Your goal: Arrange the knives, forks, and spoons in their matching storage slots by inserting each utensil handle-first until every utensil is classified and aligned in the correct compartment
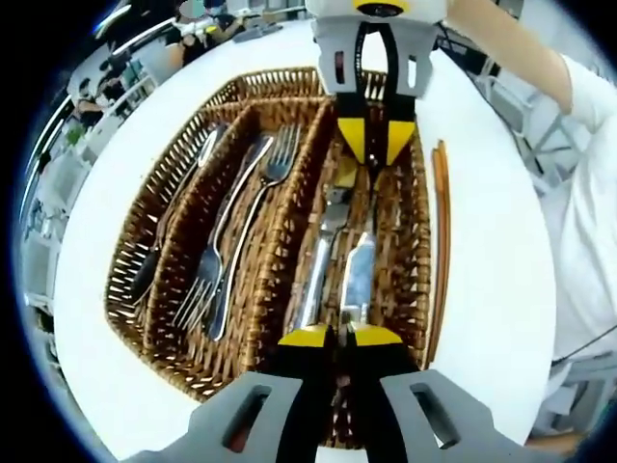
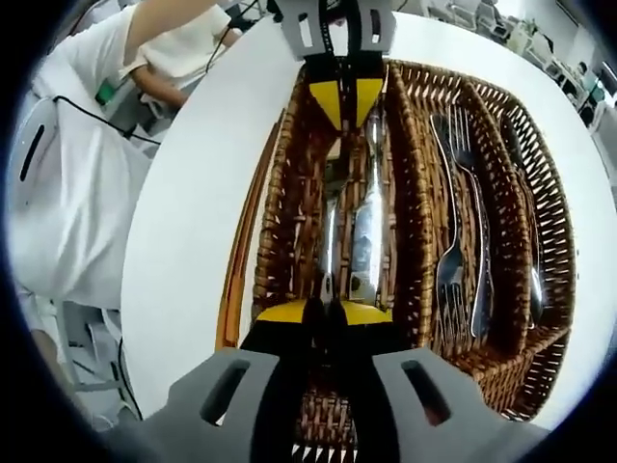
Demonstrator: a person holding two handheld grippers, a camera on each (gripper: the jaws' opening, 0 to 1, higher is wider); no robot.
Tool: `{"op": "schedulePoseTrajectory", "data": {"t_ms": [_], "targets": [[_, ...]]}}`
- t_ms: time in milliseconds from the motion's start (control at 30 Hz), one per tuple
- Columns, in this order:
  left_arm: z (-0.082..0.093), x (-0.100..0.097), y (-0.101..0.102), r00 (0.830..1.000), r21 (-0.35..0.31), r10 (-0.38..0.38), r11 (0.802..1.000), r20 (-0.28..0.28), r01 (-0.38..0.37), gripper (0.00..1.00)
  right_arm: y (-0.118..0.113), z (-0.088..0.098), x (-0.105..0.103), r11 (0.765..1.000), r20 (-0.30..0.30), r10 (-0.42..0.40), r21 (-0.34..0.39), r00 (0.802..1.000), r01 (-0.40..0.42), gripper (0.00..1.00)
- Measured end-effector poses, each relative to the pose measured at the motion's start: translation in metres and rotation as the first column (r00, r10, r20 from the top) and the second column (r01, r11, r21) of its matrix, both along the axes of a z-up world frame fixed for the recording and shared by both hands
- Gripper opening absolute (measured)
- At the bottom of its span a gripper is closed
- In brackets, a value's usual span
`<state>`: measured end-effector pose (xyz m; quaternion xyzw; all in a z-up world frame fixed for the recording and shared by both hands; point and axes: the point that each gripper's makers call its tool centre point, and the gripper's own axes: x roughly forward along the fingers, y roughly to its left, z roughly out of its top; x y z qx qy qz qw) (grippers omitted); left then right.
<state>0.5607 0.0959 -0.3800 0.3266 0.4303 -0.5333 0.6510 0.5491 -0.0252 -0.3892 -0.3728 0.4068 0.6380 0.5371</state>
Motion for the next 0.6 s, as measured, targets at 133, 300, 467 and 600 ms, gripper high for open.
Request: {"op": "schedulePoseTrajectory", "data": {"t_ms": [133, 300, 467, 600], "targets": [[-0.001, 0.002, -0.002, 1.000, 0.004, -0.007, 1.000, 0.015, 0.007, 0.04, -0.001, 0.002, 0.004, 1.000, 0.014, 0.005, -0.013, 1.000, -0.005, 0.11], [-0.002, 0.002, -0.002, 1.000, 0.013, -0.013, 1.000, 0.023, 0.012, 0.04, -0.003, 0.002, 0.007, 1.000, 0.022, 0.015, -0.019, 1.000, -0.014, 0.09], [-0.002, 0.002, -0.004, 0.999, 0.010, -0.010, 1.000, 0.040, 0.010, 0.05, -0.007, 0.003, 0.009, 0.999, 0.033, 0.025, -0.047, 0.999, -0.023, 0.10], [-0.003, 0.002, -0.005, 0.995, 0.036, -0.025, 0.999, 0.100, 0.022, 0.05, -0.011, 0.005, 0.012, 0.996, 0.052, 0.054, -0.068, 0.997, -0.050, 0.11]]}}
